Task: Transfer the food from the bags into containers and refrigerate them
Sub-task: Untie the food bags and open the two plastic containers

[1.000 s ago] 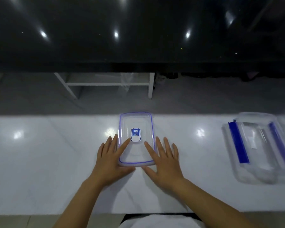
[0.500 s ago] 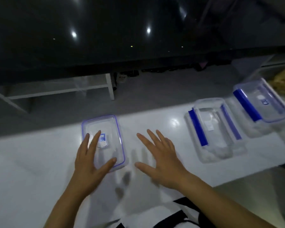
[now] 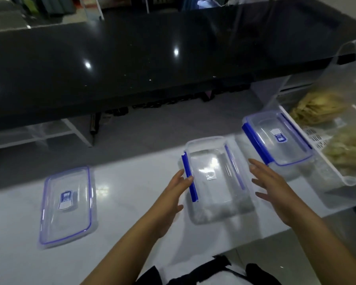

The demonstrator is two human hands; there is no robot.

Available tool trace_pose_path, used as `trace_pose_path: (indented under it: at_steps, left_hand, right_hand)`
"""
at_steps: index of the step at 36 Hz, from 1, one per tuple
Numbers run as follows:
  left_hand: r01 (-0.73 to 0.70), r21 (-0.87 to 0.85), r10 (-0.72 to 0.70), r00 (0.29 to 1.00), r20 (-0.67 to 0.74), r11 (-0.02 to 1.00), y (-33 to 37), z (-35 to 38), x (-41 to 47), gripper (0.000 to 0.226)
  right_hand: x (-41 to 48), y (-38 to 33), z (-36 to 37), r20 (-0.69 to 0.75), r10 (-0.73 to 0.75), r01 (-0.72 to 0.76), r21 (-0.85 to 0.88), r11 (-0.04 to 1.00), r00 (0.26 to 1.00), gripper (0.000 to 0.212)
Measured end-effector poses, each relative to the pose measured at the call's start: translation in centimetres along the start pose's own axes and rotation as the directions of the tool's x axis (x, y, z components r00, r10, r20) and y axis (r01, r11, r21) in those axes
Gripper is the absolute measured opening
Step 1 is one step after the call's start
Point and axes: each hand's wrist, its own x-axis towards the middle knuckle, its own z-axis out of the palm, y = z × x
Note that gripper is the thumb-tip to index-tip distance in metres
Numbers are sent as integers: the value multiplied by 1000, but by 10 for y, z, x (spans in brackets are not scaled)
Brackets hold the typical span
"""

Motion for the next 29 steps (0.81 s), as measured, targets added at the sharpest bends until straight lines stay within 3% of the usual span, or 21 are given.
trace_pose_path:
  at_steps: [8,13,18,22,29]
  left_hand:
    - [36,-132,-55,988,-144,991,1,40,1,60]
    - [-21,-168,-28,958,-284,985,-2,32,-7,53]
    - [-100,-252,-18,904,-427,963,0,4,-25,57]
    - [-186,-263,45,885,-464,947,9,-20,-41,55]
    - [-194,-317,40,900,-434,928,9,-60,-54,53]
  right_hand:
    - [32,3,-1,232,17,-50,139,989,972,22]
    - [37,4,18,383,6,-75,166,983,924,74]
    - [41,-12,54,490,-36,-65,188,980,871,81]
    - [45,-27,90,549,-72,-49,203,978,833,39]
    - [42,-36,133,544,-62,-56,199,978,837,19]
